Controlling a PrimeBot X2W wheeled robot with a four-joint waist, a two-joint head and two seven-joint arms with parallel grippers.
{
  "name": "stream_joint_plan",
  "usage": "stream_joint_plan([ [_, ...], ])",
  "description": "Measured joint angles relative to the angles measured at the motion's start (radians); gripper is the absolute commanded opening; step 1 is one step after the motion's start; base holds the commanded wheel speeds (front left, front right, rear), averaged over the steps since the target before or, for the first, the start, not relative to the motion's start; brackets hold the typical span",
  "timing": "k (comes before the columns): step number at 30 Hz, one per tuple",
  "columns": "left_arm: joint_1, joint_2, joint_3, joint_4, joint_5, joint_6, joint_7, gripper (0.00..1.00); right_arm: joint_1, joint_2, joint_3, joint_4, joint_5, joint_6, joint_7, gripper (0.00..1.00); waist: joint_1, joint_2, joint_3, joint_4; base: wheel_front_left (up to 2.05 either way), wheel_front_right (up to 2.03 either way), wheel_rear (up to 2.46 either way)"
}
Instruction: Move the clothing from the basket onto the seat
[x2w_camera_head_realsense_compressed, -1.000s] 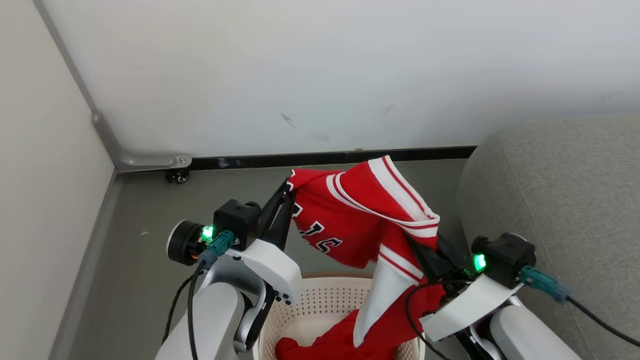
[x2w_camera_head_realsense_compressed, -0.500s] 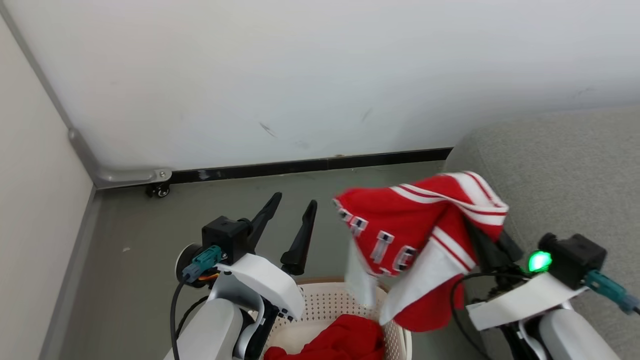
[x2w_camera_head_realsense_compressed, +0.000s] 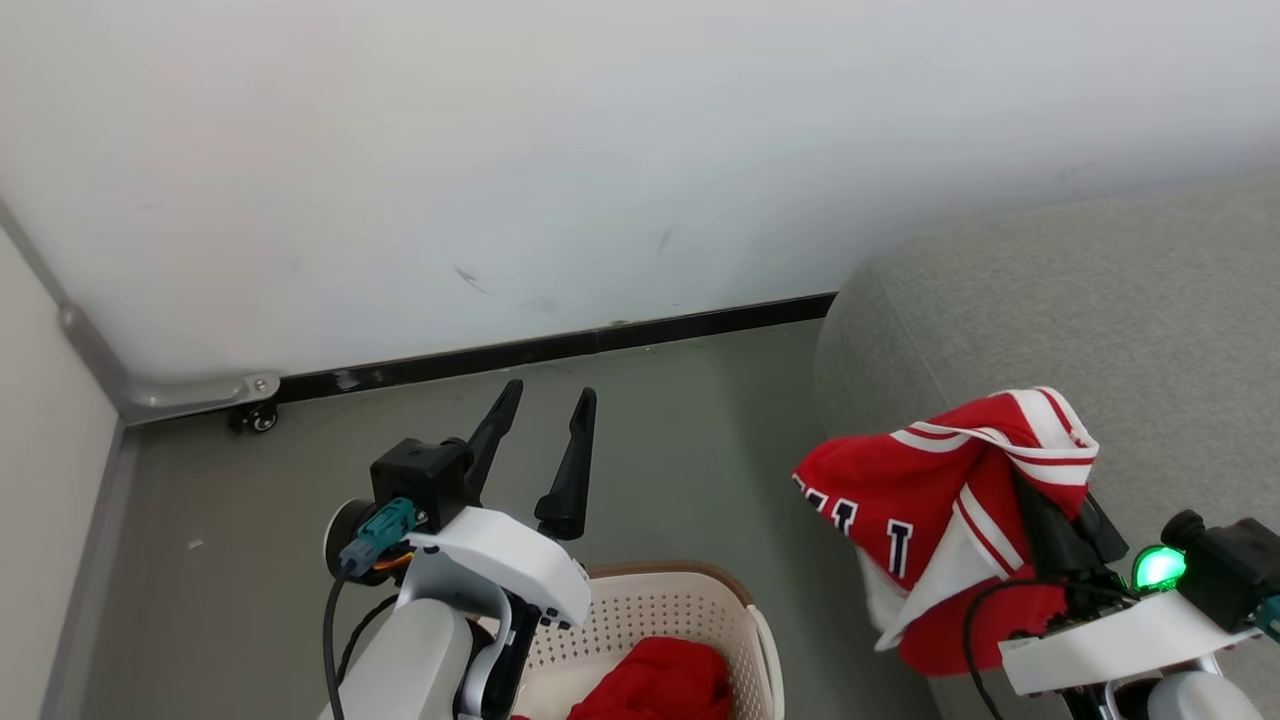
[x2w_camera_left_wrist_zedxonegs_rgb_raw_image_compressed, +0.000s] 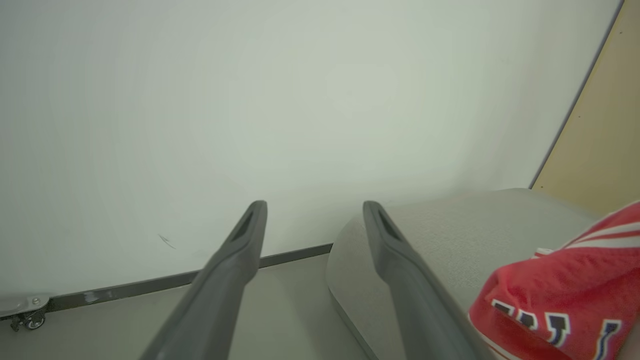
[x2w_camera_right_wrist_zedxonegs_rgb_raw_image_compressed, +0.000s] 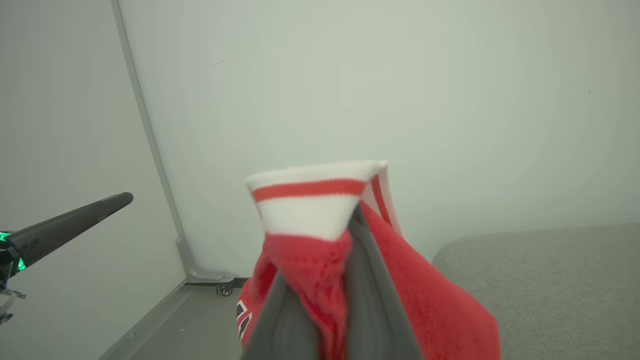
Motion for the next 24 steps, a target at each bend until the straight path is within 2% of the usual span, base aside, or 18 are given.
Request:
stream_joint_plan([
  [13,0.036,0.0,0.02,-0.015,0.001,0.014,-0.015,1.0,0.095,0.046,-0.061,-0.103,-0.02,0.0,0.042,0.0,0.0,0.0,0.001,-0.094,0.0,0.0,0.0],
  [24,0.037,-0.001,0.038,-0.038,0.012,0.023,-0.017,1.0,0.126,0.072,-0.072,-0.169,-0.031,0.0,0.073,0.0,0.0,0.0,0.011,-0.17,0.0,0.0,0.0],
])
